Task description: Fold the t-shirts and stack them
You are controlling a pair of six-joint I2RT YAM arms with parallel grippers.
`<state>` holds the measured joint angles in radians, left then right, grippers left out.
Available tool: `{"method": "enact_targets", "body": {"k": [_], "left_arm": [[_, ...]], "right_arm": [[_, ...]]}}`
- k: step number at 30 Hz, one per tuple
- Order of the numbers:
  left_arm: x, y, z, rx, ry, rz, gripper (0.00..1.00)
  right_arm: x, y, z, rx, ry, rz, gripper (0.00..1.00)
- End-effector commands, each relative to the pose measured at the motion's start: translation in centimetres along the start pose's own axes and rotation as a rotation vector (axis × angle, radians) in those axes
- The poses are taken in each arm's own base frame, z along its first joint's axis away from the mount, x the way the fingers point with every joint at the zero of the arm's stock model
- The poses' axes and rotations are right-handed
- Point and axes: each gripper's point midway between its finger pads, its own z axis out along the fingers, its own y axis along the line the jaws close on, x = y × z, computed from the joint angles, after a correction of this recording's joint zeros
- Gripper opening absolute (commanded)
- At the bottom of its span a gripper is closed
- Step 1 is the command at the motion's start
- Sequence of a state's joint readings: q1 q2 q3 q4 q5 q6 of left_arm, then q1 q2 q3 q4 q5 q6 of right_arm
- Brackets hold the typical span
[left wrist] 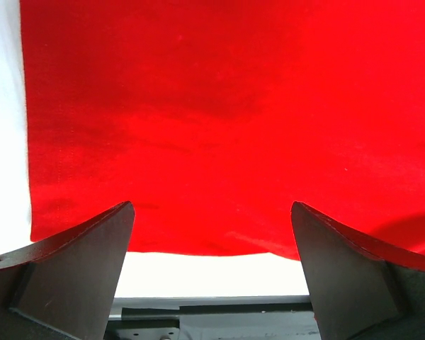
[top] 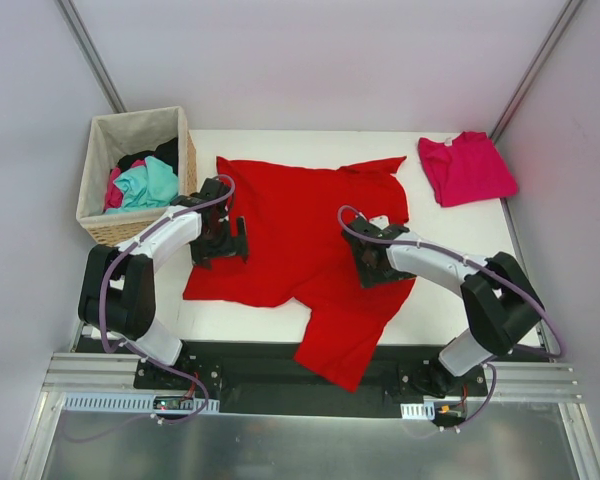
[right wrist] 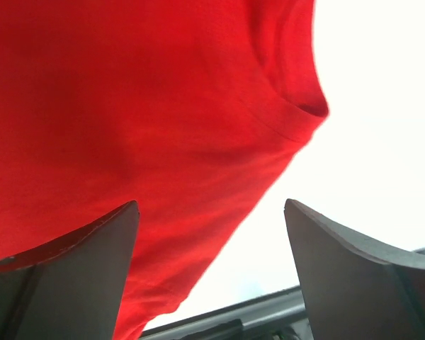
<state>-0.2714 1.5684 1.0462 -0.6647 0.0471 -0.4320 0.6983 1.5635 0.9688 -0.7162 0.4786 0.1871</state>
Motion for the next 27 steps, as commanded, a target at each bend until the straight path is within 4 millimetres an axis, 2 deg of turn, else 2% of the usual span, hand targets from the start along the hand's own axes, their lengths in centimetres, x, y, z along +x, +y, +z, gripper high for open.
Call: {"method": "enact_targets", "body": {"k": [1, 10, 17, 21, 24, 27], "left_arm": [[0.8, 0.8, -0.1, -0.039, 0.017, -0.029, 0.94], [0.7, 0.6, -0.3, -0.033, 0.006, -0.043, 0.94], [0.6, 0.5, -0.7, -0.026, -0.010, -0.039, 0.95], [0.6, 0.6, -0.7, -0.029, -0.011, -0.041, 0.95], [0.4, 0.5, -0.9, -0.026, -0.020, -0.036, 0.95], [0.1, 0.4, -1.2, -0.021, -0.031, -0.032, 0.95]], "right_arm": [[1.7, -2.5, 0.3, 0.155, 0.058, -0.019, 0.88], [4.0, -3.9, 0.8, 0.294, 0.162, -0.037, 0.90], [4.8, -4.6, 0.8, 0.431, 0.232, -0.086, 0.91], [5.7, -5.7, 0.2, 0.526, 0.291, -0.100, 0.92], [5.6, -6.5, -0.2, 0.631, 0.327, -0.115, 0.96], [4.8, -7.2, -0.9, 0.743, 0.343, -0.142, 0.99]]}}
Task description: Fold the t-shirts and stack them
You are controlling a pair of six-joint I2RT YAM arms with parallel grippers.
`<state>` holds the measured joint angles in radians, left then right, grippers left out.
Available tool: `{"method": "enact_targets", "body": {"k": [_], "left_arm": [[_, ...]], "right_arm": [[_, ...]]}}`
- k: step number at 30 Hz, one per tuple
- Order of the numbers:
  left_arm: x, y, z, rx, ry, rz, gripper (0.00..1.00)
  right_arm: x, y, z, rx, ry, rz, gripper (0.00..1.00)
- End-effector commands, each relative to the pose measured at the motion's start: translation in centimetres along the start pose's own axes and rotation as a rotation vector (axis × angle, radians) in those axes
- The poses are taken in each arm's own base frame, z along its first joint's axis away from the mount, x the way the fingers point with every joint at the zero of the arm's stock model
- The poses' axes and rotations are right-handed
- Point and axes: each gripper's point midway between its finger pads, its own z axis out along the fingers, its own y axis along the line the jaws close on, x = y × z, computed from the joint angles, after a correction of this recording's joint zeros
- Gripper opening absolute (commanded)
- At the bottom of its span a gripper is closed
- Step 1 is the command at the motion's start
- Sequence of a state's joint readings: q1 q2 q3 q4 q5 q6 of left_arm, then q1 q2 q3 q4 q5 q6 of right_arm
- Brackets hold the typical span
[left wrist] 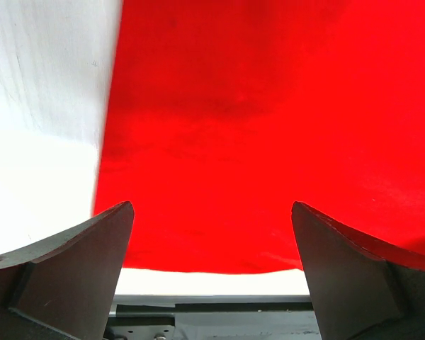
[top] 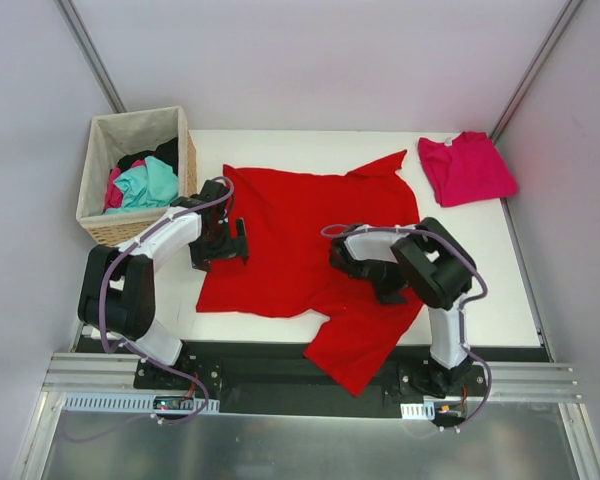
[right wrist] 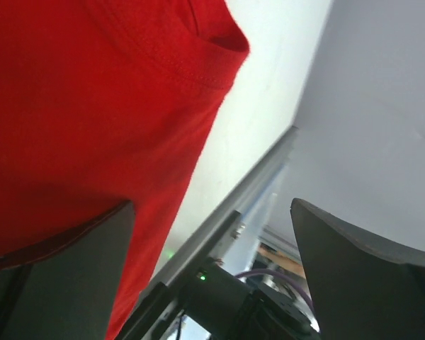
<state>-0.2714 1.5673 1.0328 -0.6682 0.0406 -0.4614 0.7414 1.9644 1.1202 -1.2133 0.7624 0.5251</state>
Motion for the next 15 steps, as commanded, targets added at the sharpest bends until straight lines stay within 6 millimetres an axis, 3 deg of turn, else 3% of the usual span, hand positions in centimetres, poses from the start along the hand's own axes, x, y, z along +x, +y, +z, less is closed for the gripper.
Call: {"method": "enact_targets", "body": {"k": [1, 7, 11, 15], "left_arm": [[-0.4, 0.2, -1.4, -0.008, -0.043, -0.001, 0.95], [-1.3, -0.3, -2.2, 0.008, -0.074, 0.001, 0.95], [-2.8, -1.7, -4.0, 0.064, -0.127, -0.010, 0.95], [-5.1, -3.5, -6.6, 0.126, -0.201, -0.006, 0.96]], "right_arm": [[0.5, -2.0, 0.0, 0.209, 0.072, -0.015, 0.99], [-0.2, -3.6, -1.4, 0.191, 0.022, 0.055, 0.98], [-2.2, -7.3, -4.8, 0.084, -0.101, 0.160, 0.98], [-7.0, -9.7, -10.0, -0.131, -0.278, 0.299, 0.96]]}}
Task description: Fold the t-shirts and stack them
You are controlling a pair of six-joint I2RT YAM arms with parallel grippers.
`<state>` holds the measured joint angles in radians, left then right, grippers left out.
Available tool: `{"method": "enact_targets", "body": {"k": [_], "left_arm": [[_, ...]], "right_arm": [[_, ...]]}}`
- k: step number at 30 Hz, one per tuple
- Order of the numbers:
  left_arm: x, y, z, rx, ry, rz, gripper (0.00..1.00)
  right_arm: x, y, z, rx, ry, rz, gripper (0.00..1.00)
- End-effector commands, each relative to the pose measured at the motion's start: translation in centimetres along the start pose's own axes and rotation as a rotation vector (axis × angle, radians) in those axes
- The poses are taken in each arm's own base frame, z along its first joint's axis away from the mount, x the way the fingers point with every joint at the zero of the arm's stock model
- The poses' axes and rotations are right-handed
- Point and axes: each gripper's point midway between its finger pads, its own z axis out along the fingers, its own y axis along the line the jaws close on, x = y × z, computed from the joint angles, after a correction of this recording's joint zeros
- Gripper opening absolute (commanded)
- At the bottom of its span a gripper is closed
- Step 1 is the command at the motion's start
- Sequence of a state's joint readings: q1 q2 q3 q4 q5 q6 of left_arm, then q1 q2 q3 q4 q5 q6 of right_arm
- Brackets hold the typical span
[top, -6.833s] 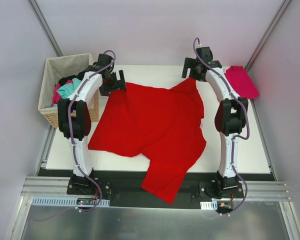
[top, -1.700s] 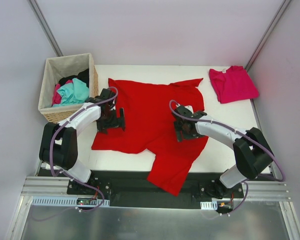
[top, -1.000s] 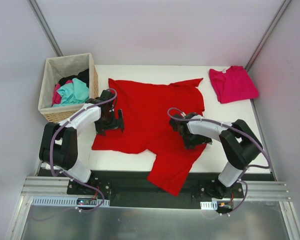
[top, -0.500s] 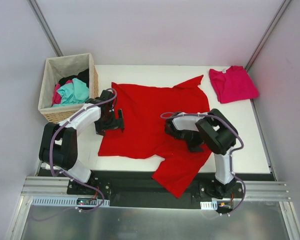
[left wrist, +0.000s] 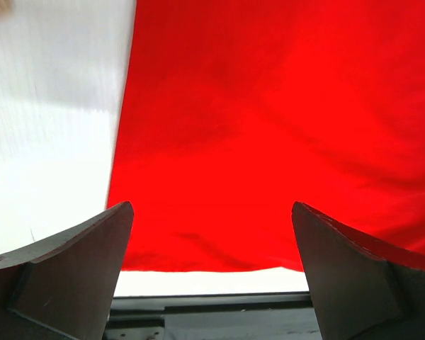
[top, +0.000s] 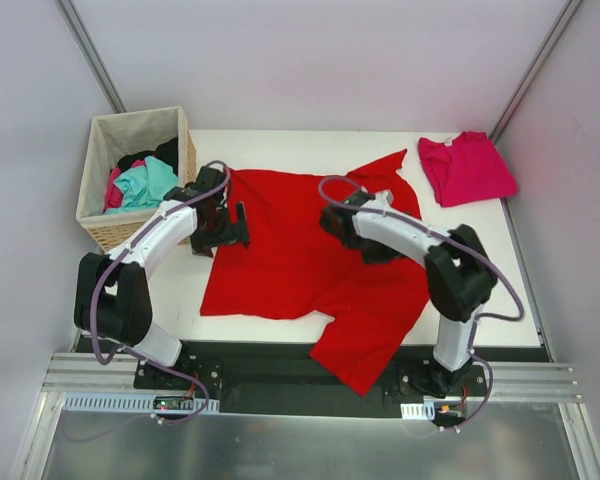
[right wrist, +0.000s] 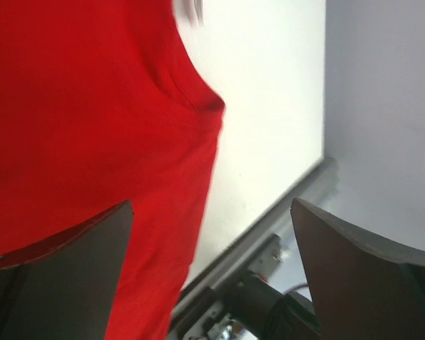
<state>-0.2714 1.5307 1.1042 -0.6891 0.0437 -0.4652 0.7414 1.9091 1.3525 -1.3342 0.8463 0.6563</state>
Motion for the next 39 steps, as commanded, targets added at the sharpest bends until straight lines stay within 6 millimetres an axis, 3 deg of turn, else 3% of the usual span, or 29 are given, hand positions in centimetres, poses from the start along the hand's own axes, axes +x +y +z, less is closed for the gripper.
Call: {"method": "enact_targets", "body": {"k": [1, 2, 4, 5, 6, 8, 12, 13, 15, 16, 17, 18, 20, 24, 28, 31, 39], "left_arm": [[-3.9, -2.7, -4.2, 0.089, -0.136, -0.002, 0.96], [-5.2, -3.4, -5.1, 0.108, -0.170, 0.001, 0.96], [-6.1, -3.9, -4.8, 0.104, -0.164, 0.004, 0.96], [-7.4, -4.5, -5.4, 0.112, -0.190, 0.005, 0.97], [-7.8, -4.6, -4.4, 0.098, -0.174, 0.003, 0.96], [-9.4, -5.3, -4.6, 0.103, -0.194, 0.001, 0.96], [-11.4, -5.9, -2.4, 0.083, -0.172, -0.004, 0.97], [-11.9, -5.9, -2.1, 0.078, -0.173, -0.005, 0.97], [-13.1, -6.4, -1.4, 0.106, -0.172, -0.003, 0.97], [-13.5, -6.5, -1.1, 0.118, -0.173, -0.004, 0.97], [-13.9, -6.7, -0.7, 0.133, -0.171, -0.011, 0.97], [-14.7, -7.0, -0.6, 0.163, -0.189, -0.016, 0.97], [-15.3, -7.3, 0.1, 0.190, -0.192, -0.021, 0.97], [-16.7, -7.7, 0.7, 0.220, -0.210, -0.021, 0.97], [-17.8, -8.0, 1.4, 0.235, -0.222, -0.021, 0.97], [-18.3, -7.9, 2.1, 0.232, -0.216, -0.025, 0.97], [-19.3, -7.9, 3.1, 0.235, -0.212, -0.046, 0.97]], "right_arm": [[-5.4, -5.7, -5.9, -0.175, -0.155, 0.073, 0.96], [-7.2, -4.2, -6.9, -0.291, -0.203, 0.088, 0.96], [-10.0, -4.0, -8.4, -0.413, -0.299, 0.128, 0.96], [-12.3, -2.2, -10.3, -0.563, -0.349, 0.170, 0.96], [-13.7, -1.8, -9.8, -0.599, -0.339, 0.164, 0.96], [-17.4, -1.7, -10.7, -0.644, -0.399, 0.228, 0.96], [-22.1, -0.9, -7.2, -0.597, -0.412, 0.261, 0.96], [-23.6, 0.3, -6.4, -0.616, -0.426, 0.290, 0.96], [-24.5, 0.8, -3.6, -0.655, -0.409, 0.319, 0.96], [-26.0, 2.0, -4.5, -0.784, -0.446, 0.358, 0.96], [-26.6, 2.6, -4.4, -0.869, -0.456, 0.371, 0.96], [-26.8, 2.7, -2.7, -0.926, -0.421, 0.421, 0.96], [-28.5, 3.5, -3.2, -1.086, -0.446, 0.475, 0.96], [-31.1, 2.6, -0.8, -1.114, -0.504, 0.554, 0.96], [-33.5, 2.5, -0.3, -1.161, -0.532, 0.581, 0.97], [-34.6, 2.8, 0.4, -1.181, -0.507, 0.590, 0.99], [-34.6, 4.1, 2.3, -1.157, -0.453, 0.614, 0.86]]}}
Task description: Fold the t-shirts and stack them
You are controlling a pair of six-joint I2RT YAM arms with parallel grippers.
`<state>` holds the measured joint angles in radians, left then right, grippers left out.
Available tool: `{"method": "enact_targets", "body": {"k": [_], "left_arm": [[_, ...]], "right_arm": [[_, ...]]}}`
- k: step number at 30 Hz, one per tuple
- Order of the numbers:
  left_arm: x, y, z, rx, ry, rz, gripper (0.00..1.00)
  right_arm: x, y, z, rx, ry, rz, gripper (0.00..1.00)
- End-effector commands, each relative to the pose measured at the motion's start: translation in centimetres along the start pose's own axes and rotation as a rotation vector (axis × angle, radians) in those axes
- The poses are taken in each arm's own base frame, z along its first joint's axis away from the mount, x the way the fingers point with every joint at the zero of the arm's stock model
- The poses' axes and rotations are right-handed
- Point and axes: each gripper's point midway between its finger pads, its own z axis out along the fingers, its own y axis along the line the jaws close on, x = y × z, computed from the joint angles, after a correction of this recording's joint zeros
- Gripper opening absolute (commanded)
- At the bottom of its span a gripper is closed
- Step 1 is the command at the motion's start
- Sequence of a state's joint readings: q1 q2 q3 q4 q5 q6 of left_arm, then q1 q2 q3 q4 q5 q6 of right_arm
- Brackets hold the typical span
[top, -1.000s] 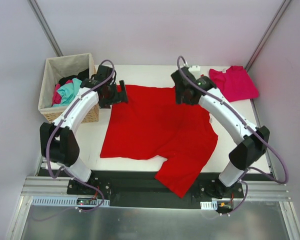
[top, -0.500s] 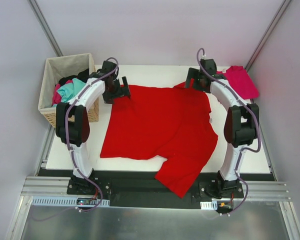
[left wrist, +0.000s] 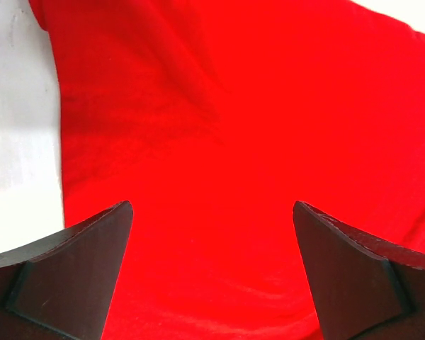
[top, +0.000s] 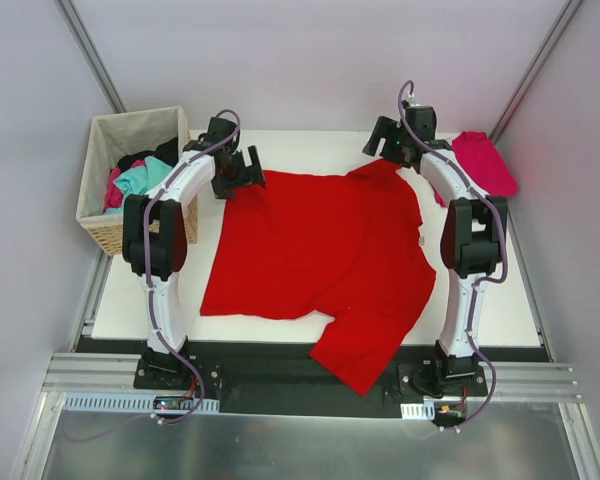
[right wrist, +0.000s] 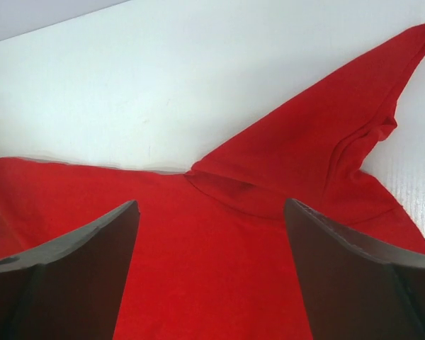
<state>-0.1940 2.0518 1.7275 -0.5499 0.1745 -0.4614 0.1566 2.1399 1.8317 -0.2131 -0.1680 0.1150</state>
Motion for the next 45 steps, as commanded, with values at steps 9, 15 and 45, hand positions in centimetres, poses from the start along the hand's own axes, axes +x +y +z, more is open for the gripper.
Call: {"method": "enact_targets", "body": {"k": [9, 15, 45], "left_arm": [[-1.9, -0.7, -0.2, 0.036, -0.036, -0.017, 0.97], [-1.8, -0.7, -0.2, 0.034, -0.037, -0.024, 0.97], [-2.7, 0.0, -0.7, 0.022, -0.065, -0.027, 0.97]], "right_arm": [[0.2, -1.9, -0.2, 0.033, -0.016, 0.074, 0.84], [1.6, -3.5, -0.4, 0.062, 0.009, 0.093, 0.84], [2.5, -4.4, 3.0, 0.074, 0.052, 0.143, 0.61]]}}
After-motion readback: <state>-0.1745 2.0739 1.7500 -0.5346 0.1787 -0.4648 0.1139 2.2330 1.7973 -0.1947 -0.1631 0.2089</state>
